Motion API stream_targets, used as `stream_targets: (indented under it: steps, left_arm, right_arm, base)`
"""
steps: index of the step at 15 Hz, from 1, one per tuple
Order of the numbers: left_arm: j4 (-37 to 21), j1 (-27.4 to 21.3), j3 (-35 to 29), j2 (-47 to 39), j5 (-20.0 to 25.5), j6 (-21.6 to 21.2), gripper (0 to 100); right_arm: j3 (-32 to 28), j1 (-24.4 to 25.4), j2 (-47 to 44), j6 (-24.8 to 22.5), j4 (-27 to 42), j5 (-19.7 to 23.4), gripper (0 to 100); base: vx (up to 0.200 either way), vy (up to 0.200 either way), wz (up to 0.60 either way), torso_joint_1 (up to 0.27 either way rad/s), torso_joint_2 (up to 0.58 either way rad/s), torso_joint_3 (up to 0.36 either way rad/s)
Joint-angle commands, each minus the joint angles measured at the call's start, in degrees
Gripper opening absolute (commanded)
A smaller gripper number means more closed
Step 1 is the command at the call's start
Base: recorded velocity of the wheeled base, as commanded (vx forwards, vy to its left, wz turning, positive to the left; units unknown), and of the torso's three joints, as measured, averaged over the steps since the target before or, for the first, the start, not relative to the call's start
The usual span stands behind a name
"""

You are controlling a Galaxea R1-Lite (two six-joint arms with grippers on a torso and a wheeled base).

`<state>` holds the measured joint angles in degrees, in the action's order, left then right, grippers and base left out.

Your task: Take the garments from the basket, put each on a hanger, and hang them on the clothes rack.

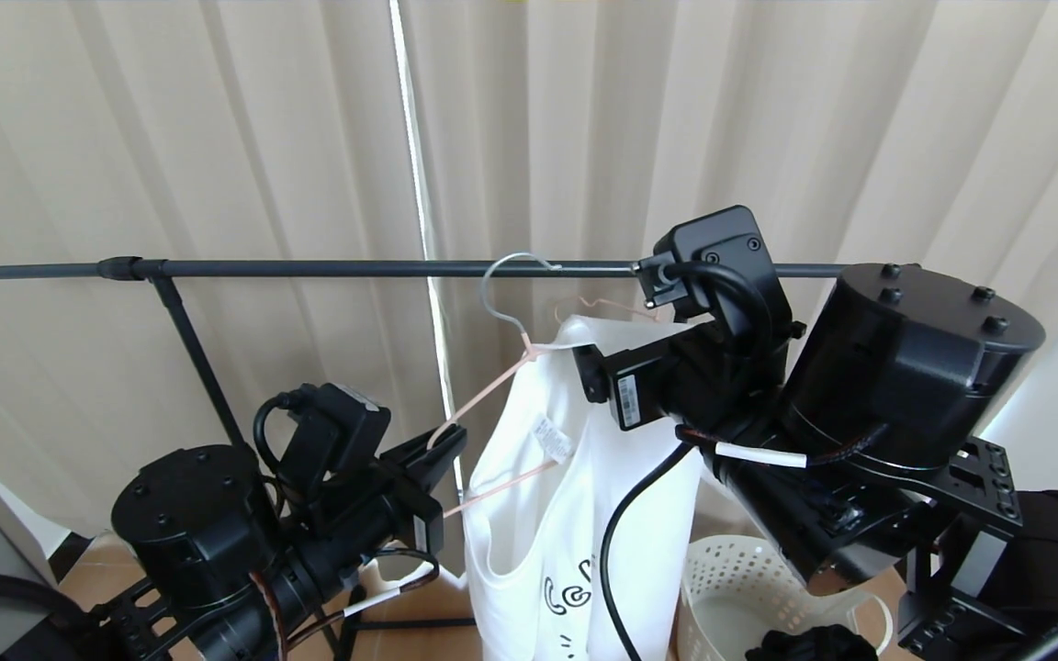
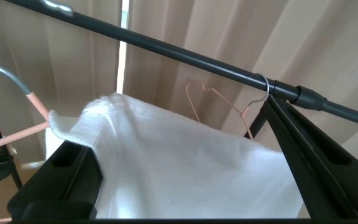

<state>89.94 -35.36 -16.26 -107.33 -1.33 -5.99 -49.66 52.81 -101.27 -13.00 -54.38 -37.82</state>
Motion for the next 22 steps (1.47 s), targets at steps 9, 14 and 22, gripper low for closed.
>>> stream_targets:
  steps: [9,14,22]
  left_arm:
    - [0.1,0.3,-1.8,1.0,-0.2,2.7,0]
    - [0.1,1.1,-1.8,1.4,-0.1,2.7,0]
    - [0.1,1.8,-0.8,1.5,0.8,2.6,0]
  right_arm:
    - [0.8,2.0,0.4,-0.1,0.2,0.0,100]
    - [1.8,2.9,0.5,-0.1,0.3,0.0,100]
    - [3.6,-0.4,4.7,-0.2,2.1,5.9,100]
  base:
    - [0.0,0.0,0.0,0.0,0.0,0.0]
    - [0.0,0.0,0.0,0.0,0.0,0.0]
    - [0.0,0.0,0.0,0.0,0.0,0.0]
